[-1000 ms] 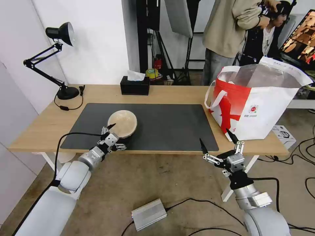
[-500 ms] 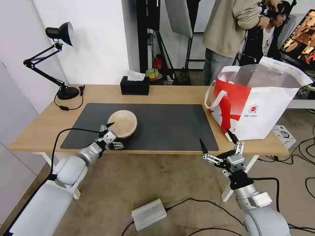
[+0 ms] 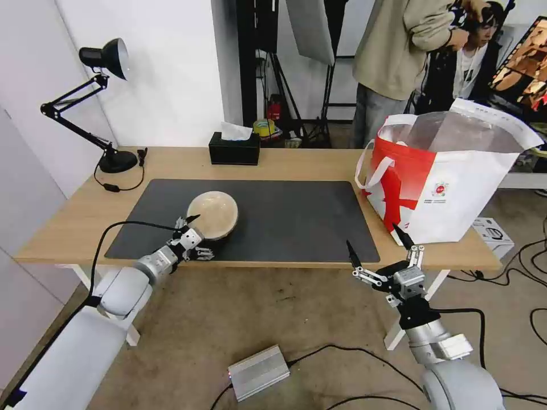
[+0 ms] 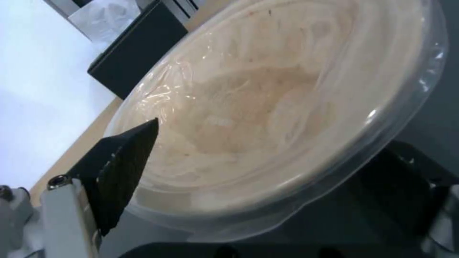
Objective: Pick up the trash from the table and place it into the takeout bag.
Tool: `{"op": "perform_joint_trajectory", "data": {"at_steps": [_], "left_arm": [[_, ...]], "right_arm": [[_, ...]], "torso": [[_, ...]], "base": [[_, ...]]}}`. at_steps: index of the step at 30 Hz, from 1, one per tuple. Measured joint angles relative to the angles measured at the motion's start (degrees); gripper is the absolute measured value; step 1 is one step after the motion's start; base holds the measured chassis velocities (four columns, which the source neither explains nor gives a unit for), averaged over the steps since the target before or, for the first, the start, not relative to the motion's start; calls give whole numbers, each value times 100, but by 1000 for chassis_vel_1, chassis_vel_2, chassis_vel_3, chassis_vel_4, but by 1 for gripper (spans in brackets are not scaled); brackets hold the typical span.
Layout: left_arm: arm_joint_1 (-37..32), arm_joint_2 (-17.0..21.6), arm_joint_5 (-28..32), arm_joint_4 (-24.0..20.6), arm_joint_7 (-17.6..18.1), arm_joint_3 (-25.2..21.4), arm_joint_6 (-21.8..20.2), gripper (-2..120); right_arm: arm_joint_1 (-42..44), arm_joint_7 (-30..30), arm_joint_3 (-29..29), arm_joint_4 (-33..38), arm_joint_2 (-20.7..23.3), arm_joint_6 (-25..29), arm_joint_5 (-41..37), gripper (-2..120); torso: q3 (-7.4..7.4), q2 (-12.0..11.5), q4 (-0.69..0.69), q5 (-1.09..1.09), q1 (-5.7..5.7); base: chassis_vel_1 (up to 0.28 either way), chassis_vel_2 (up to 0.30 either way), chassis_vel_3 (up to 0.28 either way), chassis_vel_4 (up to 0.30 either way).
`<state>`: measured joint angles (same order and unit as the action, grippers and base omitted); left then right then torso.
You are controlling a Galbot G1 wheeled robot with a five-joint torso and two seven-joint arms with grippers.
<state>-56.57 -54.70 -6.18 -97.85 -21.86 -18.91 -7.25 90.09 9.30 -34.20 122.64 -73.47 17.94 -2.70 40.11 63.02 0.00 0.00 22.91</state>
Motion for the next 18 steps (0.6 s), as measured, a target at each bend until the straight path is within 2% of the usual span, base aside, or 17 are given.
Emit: {"op": "perform_joint_trajectory", "data": {"at_steps": [3,5,9,11,14,15,17,18], "left_arm": [[10,-9,-6,8,-2,3,16,88],[11,-11,-6,12,-2,3,18,87],[25,-13,-7,37,-3,3,36,66],[32,-11,-6,40,-7,2,37,63],[48,-9,-5,53,-15,2,42,48],[48,-9,-5,53,-15,2,42,48],[51,-17,-6,66,-17,3,54,38],[51,-17,-6,66,-17,3,54,38]], "right_arm": [[0,0,0,0,0,0,0,100],[0,0,0,0,0,0,0,100],[0,0,0,0,0,0,0,100],[0,0,0,0,0,0,0,100],[0,0,0,0,0,0,0,100],[0,0,0,0,0,0,0,100],[0,0,0,0,0,0,0,100],[0,0,0,0,0,0,0,100]], "torso": [[0,0,0,0,0],[0,0,0,0,0],[0,0,0,0,0],[0,0,0,0,0],[0,0,0,0,0],[0,0,0,0,0],[0,0,0,0,0],[0,0,0,0,0]], "base": [[0,0,0,0],[0,0,0,0],[0,0,0,0],[0,0,0,0],[0,0,0,0],[0,0,0,0],[0,0,0,0],[0,0,0,0]]}}
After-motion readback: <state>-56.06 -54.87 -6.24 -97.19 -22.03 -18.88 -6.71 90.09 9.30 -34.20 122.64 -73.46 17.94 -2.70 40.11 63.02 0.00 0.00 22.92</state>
